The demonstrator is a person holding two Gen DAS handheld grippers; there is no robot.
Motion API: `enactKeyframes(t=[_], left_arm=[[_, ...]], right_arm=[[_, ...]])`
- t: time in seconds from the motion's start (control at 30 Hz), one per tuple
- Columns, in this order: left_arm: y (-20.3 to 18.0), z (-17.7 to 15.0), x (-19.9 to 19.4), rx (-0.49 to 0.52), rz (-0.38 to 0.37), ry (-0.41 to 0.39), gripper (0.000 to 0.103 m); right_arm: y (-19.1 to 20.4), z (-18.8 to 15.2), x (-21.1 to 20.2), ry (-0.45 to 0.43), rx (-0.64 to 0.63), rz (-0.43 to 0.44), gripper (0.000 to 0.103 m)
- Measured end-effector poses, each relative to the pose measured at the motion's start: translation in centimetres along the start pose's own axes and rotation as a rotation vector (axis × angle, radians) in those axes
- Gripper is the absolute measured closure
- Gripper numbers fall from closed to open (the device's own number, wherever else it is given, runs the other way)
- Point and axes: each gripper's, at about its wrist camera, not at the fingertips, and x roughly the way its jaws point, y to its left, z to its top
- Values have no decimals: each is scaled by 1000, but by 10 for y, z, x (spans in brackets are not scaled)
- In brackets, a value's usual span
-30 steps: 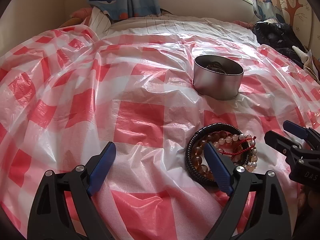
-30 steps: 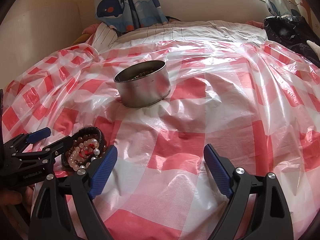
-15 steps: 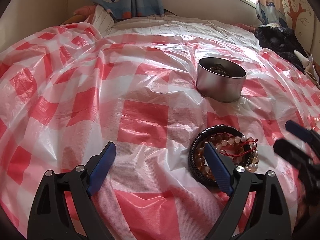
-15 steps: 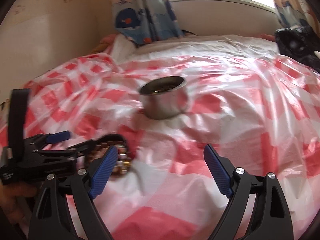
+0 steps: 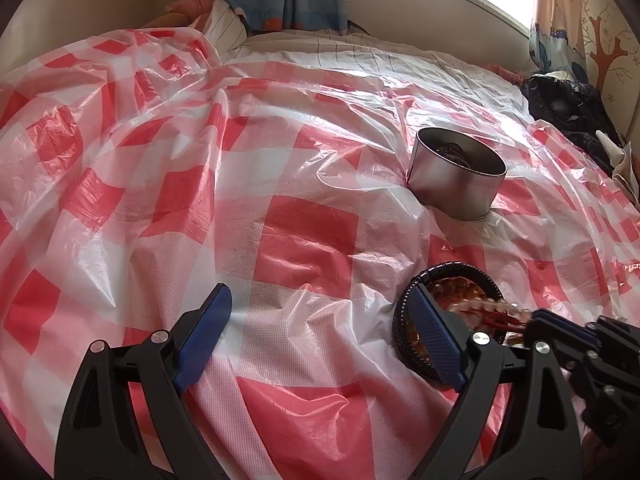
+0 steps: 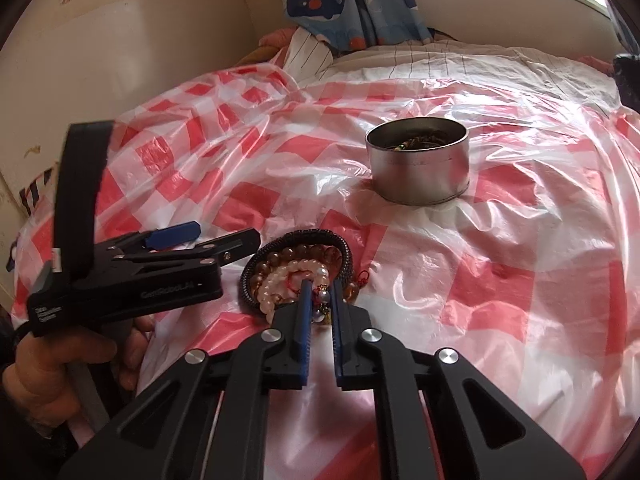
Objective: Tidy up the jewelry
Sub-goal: 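Grasp the pink bead bracelet with the right tool, then grasp the brown bead bracelet with the left tool while the right tool holds pink beads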
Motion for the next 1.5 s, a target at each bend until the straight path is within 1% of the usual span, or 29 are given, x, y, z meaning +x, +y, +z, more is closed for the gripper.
enactKeyframes(t=[0.1,0.17,0.2,0.27,0.3,0.37,0.43,0.5,0.57,0.6,0.7,0.73,0.77,0.8,0.83,0.87,0.9,0.93,0.97,1.03,1.1,1.17,1.2,1.23,1.3,1.33,1.37,1.47,1.5], left_arm=[[0,0,0,1,0,0,17],[0,0,-1,1,-2,-1,17],[0,0,-1,3,-4,-3,17],[-3,0,-2,14,-7,-9,17],[-5,0,-4,23,-8,-15,17],[-11,0,-10,58,-16,-41,17],[-21,-2,-19,110,-33,-77,17],[-35,-4,-29,186,-71,-117,17],[-54,-8,-40,279,-133,-157,17],[-64,-11,-44,331,-149,-168,17],[-92,-25,-49,487,-199,-175,17],[-100,-30,-50,527,-208,-175,17],[-107,-34,-50,569,-208,-178,16],[-111,-37,-51,591,-205,-179,14],[-113,-39,-52,599,-194,-179,14],[-112,-40,-52,590,-184,-176,14],[-110,-38,-51,572,-179,-171,14],[-107,-36,-50,550,-177,-163,14],[-101,-33,-49,523,-180,-157,14],[-93,-27,-48,478,-174,-152,14],[-83,-22,-45,437,-148,-145,14],[-76,-19,-41,424,-107,-134,14],[-73,-18,-40,408,-103,-131,14],[-70,-17,-40,396,-108,-129,14],[-67,-15,-39,393,-98,-129,14],[-66,-15,-39,397,-100,-128,14],[-66,-14,-39,399,-106,-125,14],[-70,-16,-40,428,-116,-123,14],[-72,-17,-41,446,-111,-125,14]], right_arm=[[-11,-4,-19,-43,60,15,94],[-16,-4,-29,-63,82,5,94],[-19,-3,-31,-58,92,-15,94],[-29,-6,-30,-42,120,-91,94],[-36,-8,-28,-32,146,-102,94],[-41,-9,-30,-43,169,-121,94],[-41,-8,-35,-69,161,-117,94],[-43,-8,-39,-86,172,-117,94],[-49,-9,-43,-105,201,-75,94],[-49,-10,-45,-115,207,-60,94],[-47,-7,-49,-149,220,23,94],[-45,-6,-50,-159,220,71,94],[-43,-5,-51,-171,222,150,94],[-38,-3,-52,-181,210,195,94],[-33,-1,-53,-181,192,206,94],[-29,0,-54,-180,173,187,90],[-27,1,-54,-177,164,143,81],[-27,1,-53,-167,159,83,53],[-29,0,-50,-140,159,14,45],[-34,-4,-42,-73,166,-78,45],[-37,-7,-32,-17,173,-109,45],[-35,-8,-23,20,148,-147,45],[-34,-9,-18,37,133,-161,45],[-33,-11,-15,50,116,-175,50],[-33,-12,-15,56,113,-159,69],[-35,-13,-16,56,125,-144,97],[-37,-13,-19,44,138,-131,102],[-37,-11,-30,-19,146,-126,103],[-36,-10,-34,-45,143,-110,103]])
